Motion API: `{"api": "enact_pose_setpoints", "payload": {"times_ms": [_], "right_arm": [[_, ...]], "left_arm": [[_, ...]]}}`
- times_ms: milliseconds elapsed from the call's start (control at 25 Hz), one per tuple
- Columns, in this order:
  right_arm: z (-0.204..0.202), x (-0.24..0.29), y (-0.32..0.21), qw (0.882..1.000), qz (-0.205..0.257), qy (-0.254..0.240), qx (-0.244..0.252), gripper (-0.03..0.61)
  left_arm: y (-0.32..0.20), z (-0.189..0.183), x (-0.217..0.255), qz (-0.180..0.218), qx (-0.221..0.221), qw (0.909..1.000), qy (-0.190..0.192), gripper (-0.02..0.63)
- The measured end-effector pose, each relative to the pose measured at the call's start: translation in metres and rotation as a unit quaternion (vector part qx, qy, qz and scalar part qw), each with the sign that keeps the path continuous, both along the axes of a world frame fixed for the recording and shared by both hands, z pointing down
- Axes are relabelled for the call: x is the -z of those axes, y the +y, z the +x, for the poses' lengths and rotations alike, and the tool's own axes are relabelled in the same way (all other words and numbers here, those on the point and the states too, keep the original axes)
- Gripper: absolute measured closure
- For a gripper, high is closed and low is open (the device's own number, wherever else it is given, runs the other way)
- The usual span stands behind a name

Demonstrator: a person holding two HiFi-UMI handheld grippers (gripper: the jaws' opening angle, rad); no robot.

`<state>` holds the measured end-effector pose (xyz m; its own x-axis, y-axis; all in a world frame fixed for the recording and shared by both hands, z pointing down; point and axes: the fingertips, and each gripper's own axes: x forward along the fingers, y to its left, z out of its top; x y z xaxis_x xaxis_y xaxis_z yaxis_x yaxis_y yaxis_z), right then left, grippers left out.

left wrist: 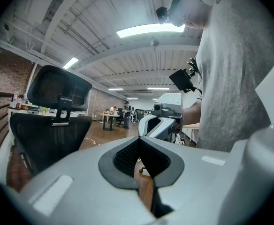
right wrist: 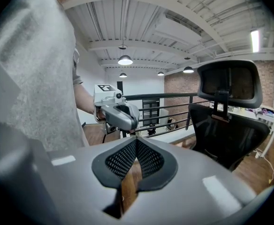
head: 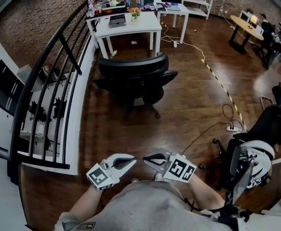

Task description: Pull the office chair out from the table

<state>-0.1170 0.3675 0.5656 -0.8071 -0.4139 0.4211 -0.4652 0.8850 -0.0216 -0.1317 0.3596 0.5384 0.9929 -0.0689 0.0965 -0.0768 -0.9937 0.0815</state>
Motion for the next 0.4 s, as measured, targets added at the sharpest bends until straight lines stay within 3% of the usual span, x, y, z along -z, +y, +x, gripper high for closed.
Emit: {"api": "enact_pose_setpoints", "payload": {"times_ms": [400], "right_arm": [[0.0068, 0.0076, -0.0077, 1.0, 0.005, -0.001, -0.003, 0.574]], "left_arm": [[-0.0075, 0.0085, 0.0071, 0.003, 0.0, 1.0, -0.003, 0.614]]}}
